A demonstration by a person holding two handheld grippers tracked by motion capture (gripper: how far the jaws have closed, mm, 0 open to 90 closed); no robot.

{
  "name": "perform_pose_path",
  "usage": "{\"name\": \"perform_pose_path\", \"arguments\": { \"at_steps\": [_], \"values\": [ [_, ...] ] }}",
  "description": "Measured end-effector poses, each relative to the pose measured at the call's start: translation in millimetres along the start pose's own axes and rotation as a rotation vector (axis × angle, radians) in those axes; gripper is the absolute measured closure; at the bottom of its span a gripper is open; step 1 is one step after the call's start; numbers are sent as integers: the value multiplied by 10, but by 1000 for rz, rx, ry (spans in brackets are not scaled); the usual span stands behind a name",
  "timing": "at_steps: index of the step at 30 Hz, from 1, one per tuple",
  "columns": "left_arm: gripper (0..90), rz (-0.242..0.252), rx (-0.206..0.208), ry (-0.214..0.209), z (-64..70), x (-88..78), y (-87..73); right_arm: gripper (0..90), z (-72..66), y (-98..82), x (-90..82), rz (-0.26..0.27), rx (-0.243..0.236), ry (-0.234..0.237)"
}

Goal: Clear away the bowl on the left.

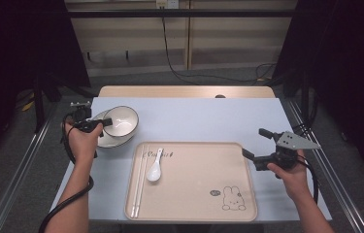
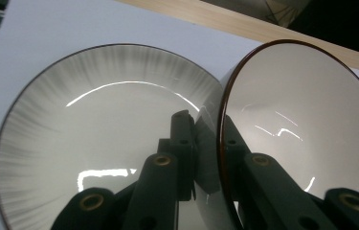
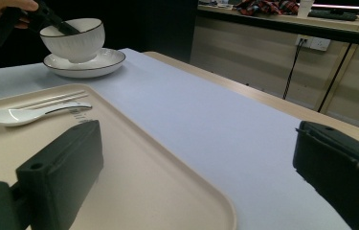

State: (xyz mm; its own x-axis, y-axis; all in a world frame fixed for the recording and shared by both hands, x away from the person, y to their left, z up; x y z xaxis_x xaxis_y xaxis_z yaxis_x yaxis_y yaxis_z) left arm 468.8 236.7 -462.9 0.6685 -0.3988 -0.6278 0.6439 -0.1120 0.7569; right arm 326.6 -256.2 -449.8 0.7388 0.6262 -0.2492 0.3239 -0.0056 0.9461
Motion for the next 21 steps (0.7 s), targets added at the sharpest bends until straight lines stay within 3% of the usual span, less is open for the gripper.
{"name": "perform_pose_path", "arguments": {
  "at_steps": [13,17,21],
  "values": [
    [816,-31,103,-126,508,33,40,24,6,1,3,5,-1,-1],
    [816,-27,114,-156,664,48,40,24,1,3,7,11,-3,-7],
    [817,-60,160,-199,800,61,-1,24,3,4,3,9,1,-4]
  ]
}}
Point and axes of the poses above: each handheld gripper's, and its own axes: x roughly forward along the jaws, y roughly out of its top, z roughly to its right, the point moved 7 cm from there along x, roughly forward along the jaws, and after that the axes turned 14 degrees about x, right-handed, at the moved point
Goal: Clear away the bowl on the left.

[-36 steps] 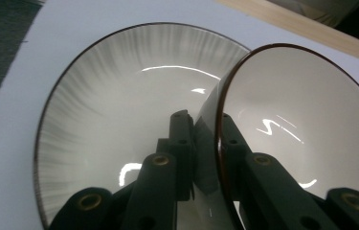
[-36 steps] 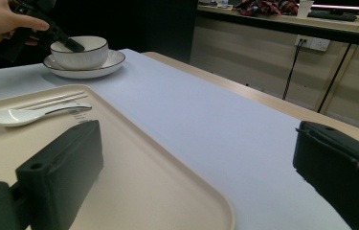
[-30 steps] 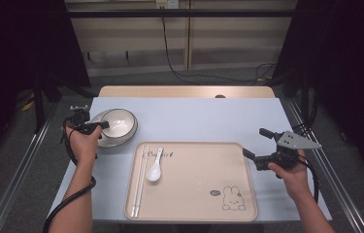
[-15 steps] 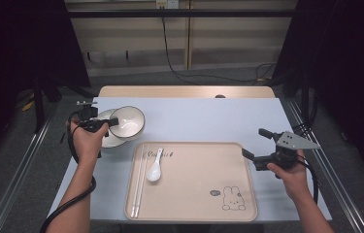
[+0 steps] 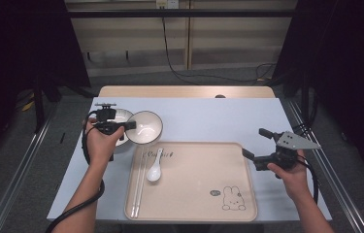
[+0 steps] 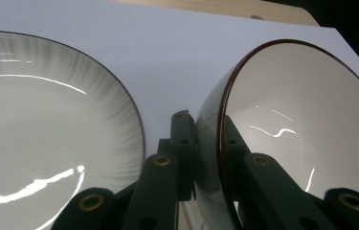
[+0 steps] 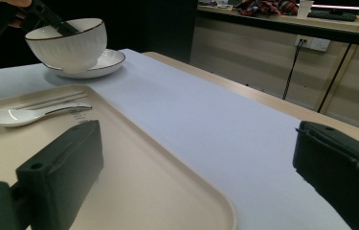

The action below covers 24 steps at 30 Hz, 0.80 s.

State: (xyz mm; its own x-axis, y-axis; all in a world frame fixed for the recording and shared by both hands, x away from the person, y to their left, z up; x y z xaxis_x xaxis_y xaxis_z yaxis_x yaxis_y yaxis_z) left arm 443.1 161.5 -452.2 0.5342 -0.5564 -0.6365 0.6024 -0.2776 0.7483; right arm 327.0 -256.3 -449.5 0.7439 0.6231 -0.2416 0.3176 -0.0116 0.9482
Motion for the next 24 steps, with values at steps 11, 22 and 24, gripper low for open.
{"name": "perform_pose_path", "arguments": {
  "at_steps": [11,22,24],
  "values": [
    [817,-44,71,-91,392,120,-36,24,-7,-4,10,1,-2,2],
    [817,-87,125,-185,703,176,-132,24,-17,-7,10,-3,-5,11],
    [817,-94,133,-196,743,184,-157,24,-13,-7,12,-2,0,8]
  ]
}}
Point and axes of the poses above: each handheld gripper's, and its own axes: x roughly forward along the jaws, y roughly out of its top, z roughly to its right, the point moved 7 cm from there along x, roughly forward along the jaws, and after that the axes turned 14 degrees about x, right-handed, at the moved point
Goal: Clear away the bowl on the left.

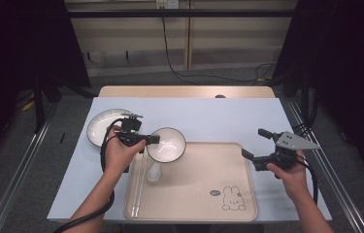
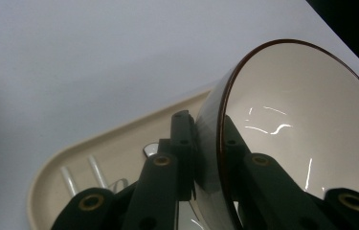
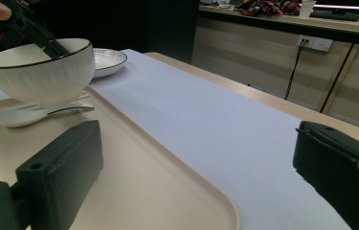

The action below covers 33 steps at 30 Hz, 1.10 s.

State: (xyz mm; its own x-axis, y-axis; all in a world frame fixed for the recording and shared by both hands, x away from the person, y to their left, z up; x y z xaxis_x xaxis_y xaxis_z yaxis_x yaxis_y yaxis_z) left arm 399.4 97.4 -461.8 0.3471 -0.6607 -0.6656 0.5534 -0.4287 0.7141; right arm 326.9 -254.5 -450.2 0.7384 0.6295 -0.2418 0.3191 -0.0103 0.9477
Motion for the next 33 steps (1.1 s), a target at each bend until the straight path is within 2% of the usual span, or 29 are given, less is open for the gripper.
{"name": "perform_pose_path", "arguments": {
  "at_steps": [7,11,14,16,29,30,33],
  "values": [
    [817,-29,28,-43,151,66,-72,21,-1,6,1,8,3,4],
    [817,-40,42,-48,210,88,-96,21,1,12,0,14,4,-8],
    [817,-42,41,-60,258,107,-115,21,1,6,-7,2,3,4],
    [817,-50,51,-66,287,117,-127,21,1,11,0,14,3,-5],
    [815,-75,94,-112,445,176,-250,21,-13,-4,8,-2,-1,6],
    [816,-71,87,-116,467,183,-257,21,-18,-3,8,-2,1,8],
    [815,-93,102,-128,507,191,-297,21,-12,-5,12,-2,-4,4]
  ]
}}
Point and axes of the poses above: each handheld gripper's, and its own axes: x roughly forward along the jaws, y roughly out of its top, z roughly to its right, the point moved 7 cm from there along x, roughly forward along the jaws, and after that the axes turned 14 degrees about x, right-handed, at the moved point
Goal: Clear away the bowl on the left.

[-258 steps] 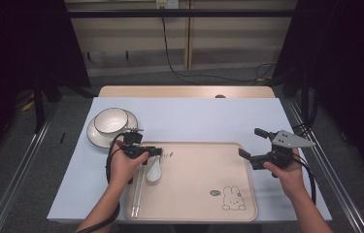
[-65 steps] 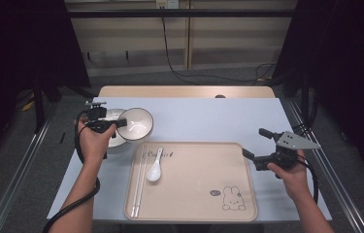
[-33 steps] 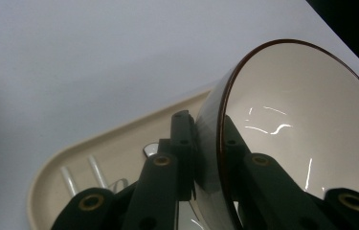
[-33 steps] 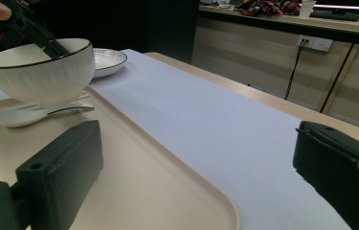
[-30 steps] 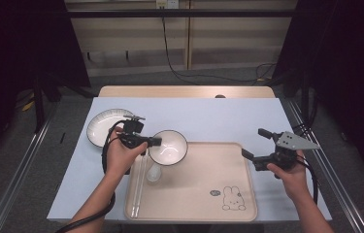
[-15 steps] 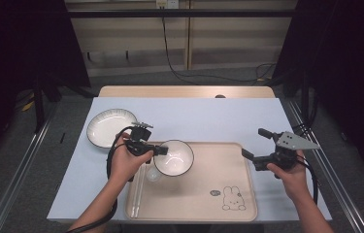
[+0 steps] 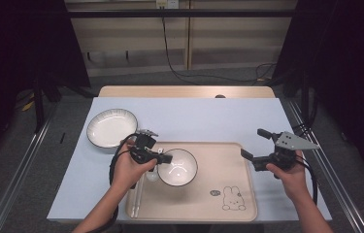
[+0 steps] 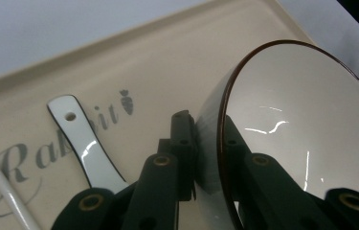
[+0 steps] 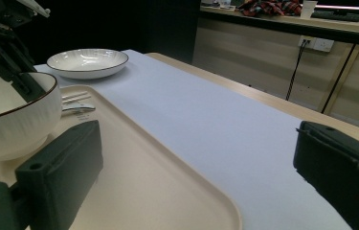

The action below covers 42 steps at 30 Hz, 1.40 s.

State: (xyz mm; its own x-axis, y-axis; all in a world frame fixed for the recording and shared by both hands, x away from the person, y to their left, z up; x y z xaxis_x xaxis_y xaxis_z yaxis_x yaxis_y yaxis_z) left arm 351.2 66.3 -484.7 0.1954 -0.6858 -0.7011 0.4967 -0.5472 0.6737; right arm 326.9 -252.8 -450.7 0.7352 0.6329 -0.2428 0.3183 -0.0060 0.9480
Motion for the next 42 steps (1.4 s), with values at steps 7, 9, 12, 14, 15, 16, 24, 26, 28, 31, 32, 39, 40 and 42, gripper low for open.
{"name": "perform_pose_path", "arguments": {
  "at_steps": [7,9,12,14,15,16,24,26,28,31,32,39,40,42],
  "values": [
    [815,-6,13,-18,95,20,-49,22,-14,-7,11,-1,-1,-3],
    [815,-15,13,-20,107,20,-73,22,-19,-11,14,-8,-5,6],
    [815,-26,14,-19,117,15,-116,23,-22,-9,28,-1,2,0],
    [814,-25,2,-20,128,11,-135,23,-26,-12,40,-7,-7,9],
    [814,-21,1,-15,130,9,-142,23,-24,-17,44,-9,-6,7],
    [813,-21,3,-16,137,2,-151,23,-21,-23,45,-13,-6,6],
    [812,-26,8,-30,205,-34,-216,23,-23,-21,49,-14,-9,3],
    [810,-31,3,-29,208,-31,-238,23,-34,-19,60,-6,-4,-2],
    [809,-36,8,-31,216,-32,-255,23,-36,-19,63,-11,-9,1],
    [807,-33,11,-34,238,-31,-260,23,-38,-20,68,-13,-9,3],
    [806,-31,13,-34,238,-31,-262,23,-36,-20,68,-14,-8,5],
    [792,-7,4,-51,214,0,-284,23,-26,-12,59,-6,-8,-5],
    [787,10,-4,-63,214,8,-276,23,-25,-12,57,-5,-5,-5],
    [775,13,-5,-67,207,16,-277,23,-27,-11,53,-8,-6,0]
  ]
}}
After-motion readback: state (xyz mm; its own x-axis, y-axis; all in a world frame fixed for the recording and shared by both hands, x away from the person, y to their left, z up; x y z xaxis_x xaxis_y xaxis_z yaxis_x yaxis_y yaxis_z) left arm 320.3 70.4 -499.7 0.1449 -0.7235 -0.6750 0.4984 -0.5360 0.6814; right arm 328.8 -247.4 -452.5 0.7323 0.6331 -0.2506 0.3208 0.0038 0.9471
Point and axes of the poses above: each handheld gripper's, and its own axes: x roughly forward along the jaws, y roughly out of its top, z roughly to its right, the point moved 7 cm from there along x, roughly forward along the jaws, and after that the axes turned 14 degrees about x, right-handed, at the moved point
